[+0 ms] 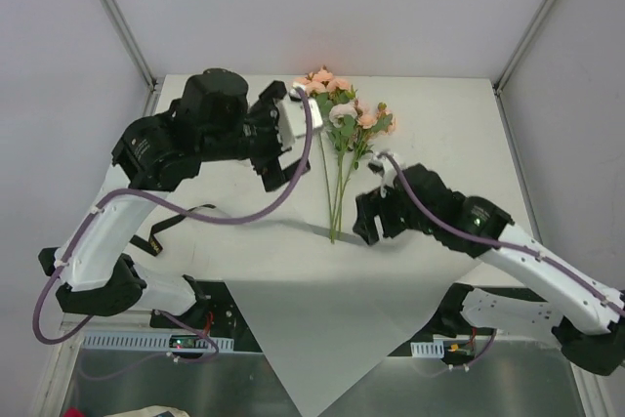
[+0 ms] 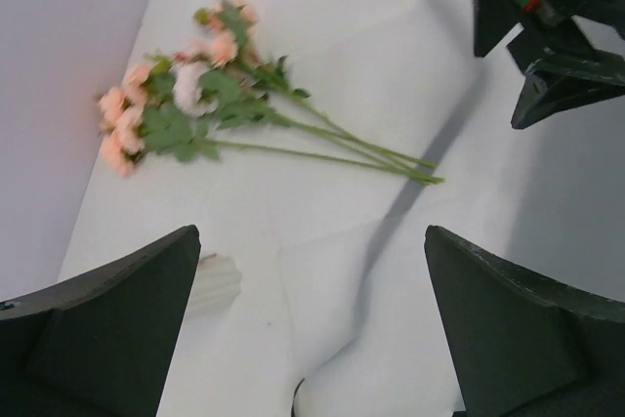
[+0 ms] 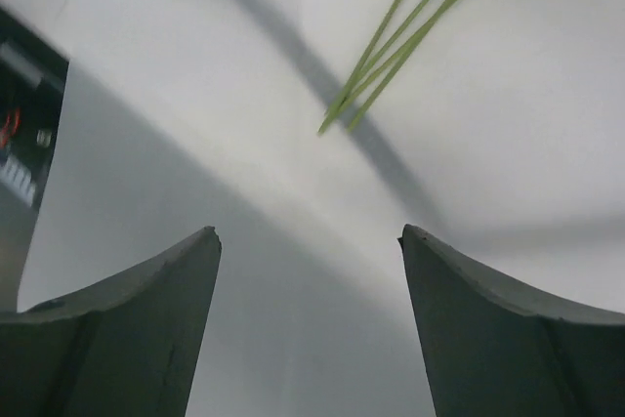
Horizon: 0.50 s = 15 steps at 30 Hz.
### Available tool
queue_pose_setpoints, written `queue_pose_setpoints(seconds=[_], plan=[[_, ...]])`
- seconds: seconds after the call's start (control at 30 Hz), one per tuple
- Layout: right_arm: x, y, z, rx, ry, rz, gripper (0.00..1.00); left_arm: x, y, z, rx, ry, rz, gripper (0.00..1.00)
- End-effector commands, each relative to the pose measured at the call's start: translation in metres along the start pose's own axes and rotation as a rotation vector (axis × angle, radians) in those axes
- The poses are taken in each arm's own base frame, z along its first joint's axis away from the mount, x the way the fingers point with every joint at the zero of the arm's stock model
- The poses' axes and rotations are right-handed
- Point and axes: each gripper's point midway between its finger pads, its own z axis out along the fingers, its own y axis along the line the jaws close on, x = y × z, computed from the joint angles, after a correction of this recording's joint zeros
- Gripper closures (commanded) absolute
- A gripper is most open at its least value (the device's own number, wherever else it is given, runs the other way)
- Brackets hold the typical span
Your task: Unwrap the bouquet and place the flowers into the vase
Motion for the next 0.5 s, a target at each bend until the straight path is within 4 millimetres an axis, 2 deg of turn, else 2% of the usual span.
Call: queue_pose_setpoints(seconds=[0.0, 0.03, 0.07, 0.1, 0.13, 0.17, 0.2, 0.23, 0.27, 0.3, 0.33, 0.37, 0.4, 0.43, 0.47], plan=[[-0.113, -0.057, -0.007, 0.290, -0.217, 0.053, 0.22, 0.028, 0.065, -0.011, -0.220, 0.066, -0.211, 0.01], [-0.121, -0.057, 0.018, 0.253, -0.166, 0.071, 0.22, 0.038, 0.077, -0.015, -0.254, 0.078, -0.259, 0.01], [-0.132, -0.064, 0.029, 0.253, -0.163, 0.098, 0.21, 0.043, 0.081, -0.016, -0.247, 0.068, -0.323, 0.01], [-0.165, -0.077, 0.027, 0.256, -0.226, 0.151, 0.22, 0.050, 0.088, -0.021, -0.265, 0.069, -0.364, 0.01], [-0.165, -0.084, 0.060, 0.229, -0.153, 0.189, 0.24, 0.071, 0.109, -0.031, -0.327, 0.091, -0.438, 0.01], [-0.176, -0.088, 0.069, 0.202, -0.147, 0.224, 0.32, 0.078, 0.114, -0.034, -0.335, 0.090, -0.475, 0.01], [-0.197, -0.098, 0.073, 0.194, -0.181, 0.262, 0.36, 0.088, 0.120, -0.040, -0.354, 0.096, -0.516, 0.01], [-0.195, -0.108, 0.100, 0.194, -0.133, 0.284, 0.40, 0.111, 0.133, -0.050, -0.403, 0.121, -0.580, 0.01], [-0.200, -0.113, 0.109, 0.203, -0.134, 0.275, 0.42, 0.122, 0.137, -0.056, -0.422, 0.127, -0.618, 0.01], [-0.200, -0.118, 0.133, 0.200, -0.115, 0.261, 0.42, 0.126, 0.137, -0.059, -0.404, 0.108, -0.650, 0.01], [-0.211, -0.116, 0.138, 0.182, -0.127, 0.229, 0.43, 0.143, 0.137, -0.058, -0.399, 0.124, -0.699, 0.01], [-0.214, -0.115, 0.147, 0.170, -0.119, 0.208, 0.42, 0.163, 0.147, -0.072, -0.449, 0.128, -0.767, 0.01], [-0.205, -0.117, 0.171, 0.168, -0.065, 0.203, 0.41, 0.174, 0.148, -0.069, -0.436, 0.138, -0.794, 0.01], [-0.220, -0.116, 0.173, 0.156, -0.081, 0.161, 0.41, 0.198, 0.150, -0.070, -0.446, 0.166, -0.852, 0.01], [-0.223, -0.116, 0.181, 0.147, -0.070, 0.154, 0.41, 0.216, 0.154, -0.075, -0.469, 0.186, -0.891, 0.01]])
